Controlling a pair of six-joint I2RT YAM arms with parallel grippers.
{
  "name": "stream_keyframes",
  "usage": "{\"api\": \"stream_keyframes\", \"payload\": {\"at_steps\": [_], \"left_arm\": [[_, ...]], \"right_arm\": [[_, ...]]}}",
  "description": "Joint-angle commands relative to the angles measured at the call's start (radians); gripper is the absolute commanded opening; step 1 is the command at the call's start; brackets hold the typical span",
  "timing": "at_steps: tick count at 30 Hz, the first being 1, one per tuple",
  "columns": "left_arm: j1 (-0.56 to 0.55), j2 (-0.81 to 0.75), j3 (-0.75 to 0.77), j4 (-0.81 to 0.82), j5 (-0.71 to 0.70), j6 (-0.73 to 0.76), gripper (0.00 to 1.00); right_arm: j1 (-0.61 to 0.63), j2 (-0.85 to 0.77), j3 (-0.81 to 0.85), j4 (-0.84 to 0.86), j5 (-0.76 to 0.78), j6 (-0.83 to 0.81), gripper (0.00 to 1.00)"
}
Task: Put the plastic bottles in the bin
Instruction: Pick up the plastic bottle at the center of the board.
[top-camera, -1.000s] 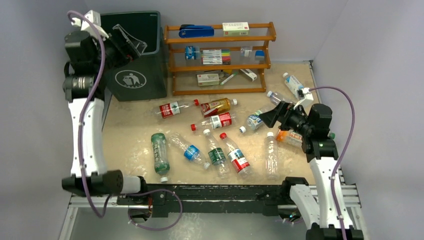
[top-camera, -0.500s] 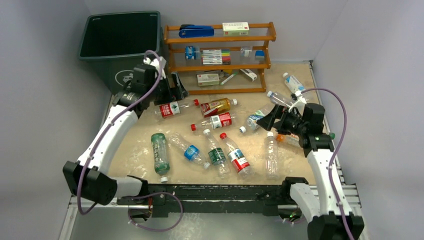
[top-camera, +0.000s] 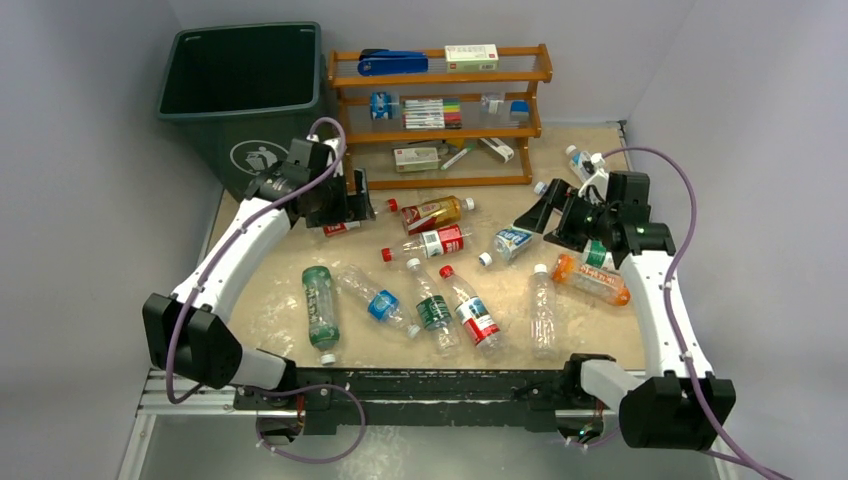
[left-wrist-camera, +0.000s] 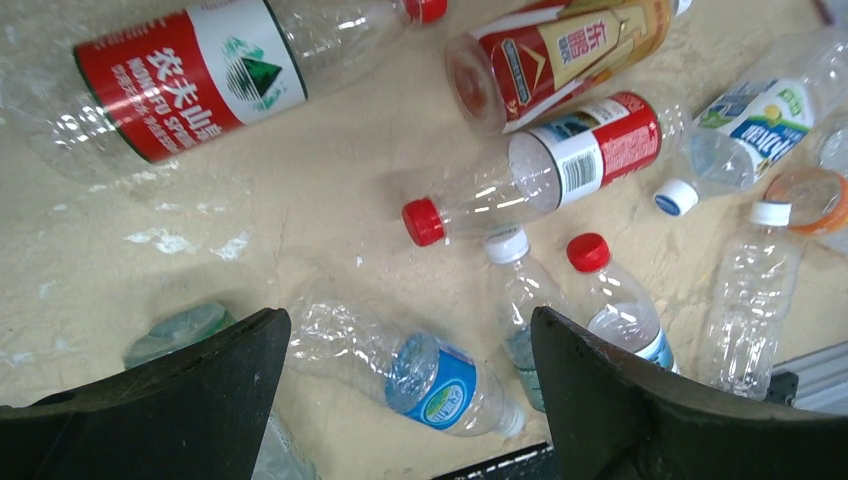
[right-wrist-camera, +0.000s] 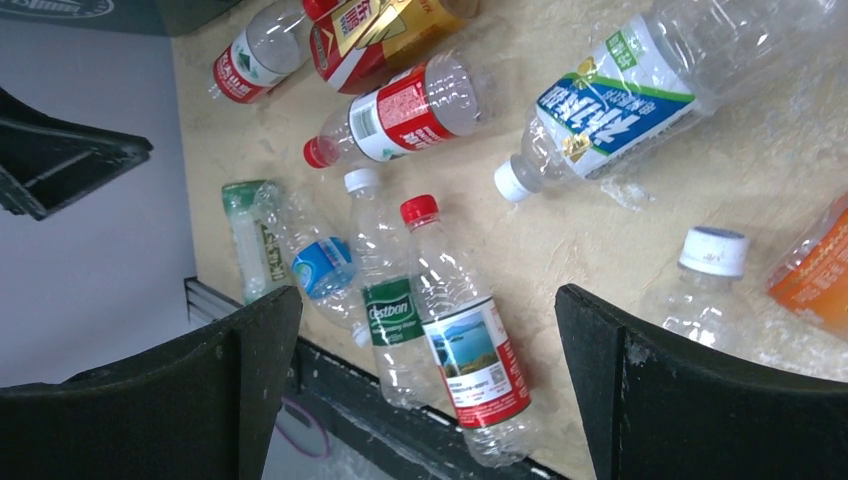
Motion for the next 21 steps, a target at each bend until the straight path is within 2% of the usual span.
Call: {"api": "stream_keyframes", "payload": {"at_steps": [1,6,11,17,21], "left_arm": [[-0.021,0.02,0.042,-0.039,0.046,-0.001,0.9],[-0.09,0.078,0.094,0.01,0.068,-0.051,0.9],[-0.175,0.242,0.256,-0.033,-0.056,0.026,0.9],[-0.199,0.442,0.417,-0.07,-0.124,0.093,0.9],[-0.222,0.566,0.53,-0.151,-0.202,0.161,0.88]], "right_arm": [[0.002,0.019,0.099,-0.121,-0.019,0.053,1.0],[0.002,0.106,0.206,-0.226,-0.026,0.011,1.0],[0.001,0.168,0.288,-0.253,-0.043,-0.013,1.0],[0.001,0.239,0.336,-0.259,-0.058,-0.053,1.0],[0.002,0.267,0.355,-0.261,-0.07,-0.071,1.0]]}}
